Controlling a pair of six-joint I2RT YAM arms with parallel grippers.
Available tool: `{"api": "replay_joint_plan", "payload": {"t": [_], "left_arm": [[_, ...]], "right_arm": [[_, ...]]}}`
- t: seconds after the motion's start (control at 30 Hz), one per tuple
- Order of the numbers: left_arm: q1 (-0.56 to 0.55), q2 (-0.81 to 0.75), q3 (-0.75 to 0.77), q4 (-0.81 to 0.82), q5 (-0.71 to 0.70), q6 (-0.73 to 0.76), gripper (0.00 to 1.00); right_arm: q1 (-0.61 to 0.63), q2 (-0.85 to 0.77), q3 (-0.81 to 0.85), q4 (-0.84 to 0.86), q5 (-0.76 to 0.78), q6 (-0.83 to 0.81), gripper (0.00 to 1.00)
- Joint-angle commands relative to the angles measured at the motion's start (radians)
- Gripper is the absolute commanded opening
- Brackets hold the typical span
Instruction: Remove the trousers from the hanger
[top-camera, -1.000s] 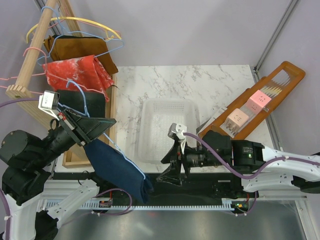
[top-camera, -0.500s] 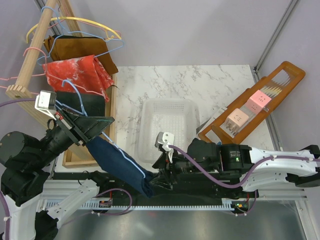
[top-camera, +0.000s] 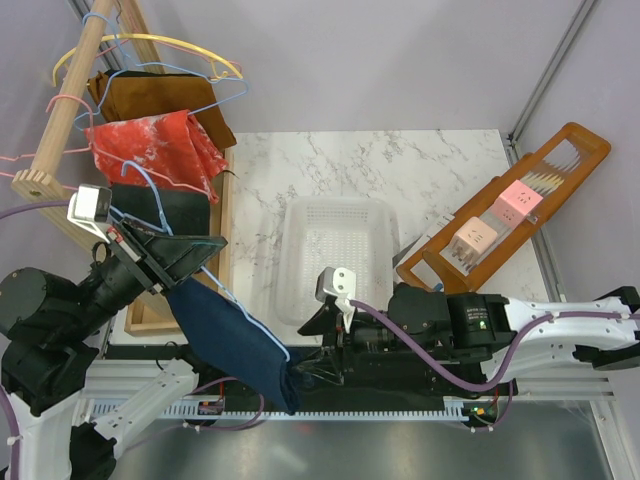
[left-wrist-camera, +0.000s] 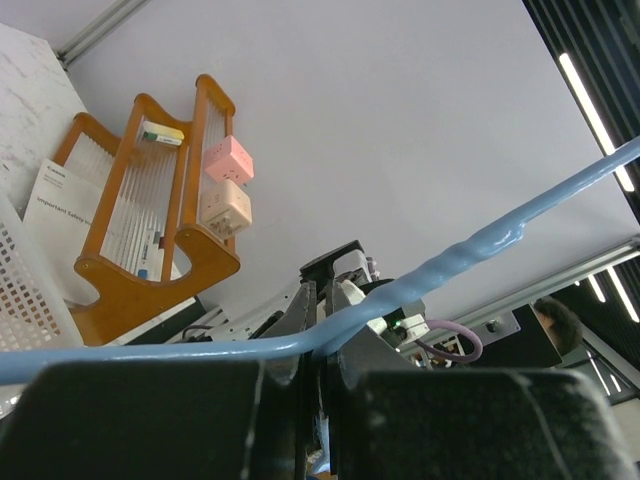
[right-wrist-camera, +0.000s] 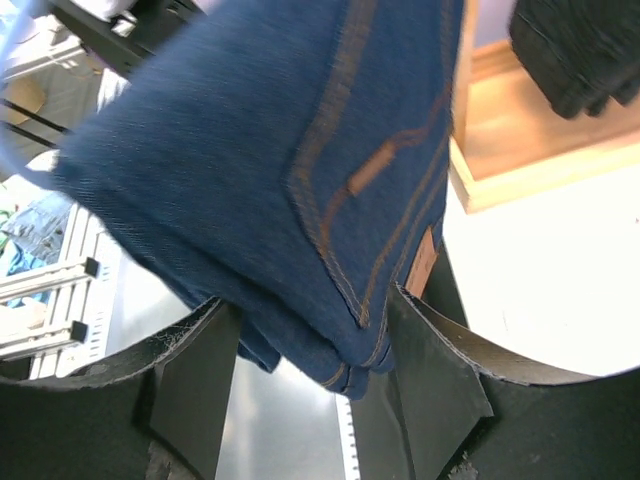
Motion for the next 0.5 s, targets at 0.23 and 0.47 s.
{"api": "replay_joint_plan", "payload": {"t": [0.23,0.47], "left_arm": [[-0.004,-0.003,0.008,0.082,-0.007,-0.084,0.02],[-0.004,-0.016,0.003,0.061,0.005,-0.090,0.02]], "right_arm": [[0.058,0.056,0.075,0.117,0.043,-0.051,0.67],[0.063,0.072,0.095,0.129,0.189,-0.062,0.42]]}}
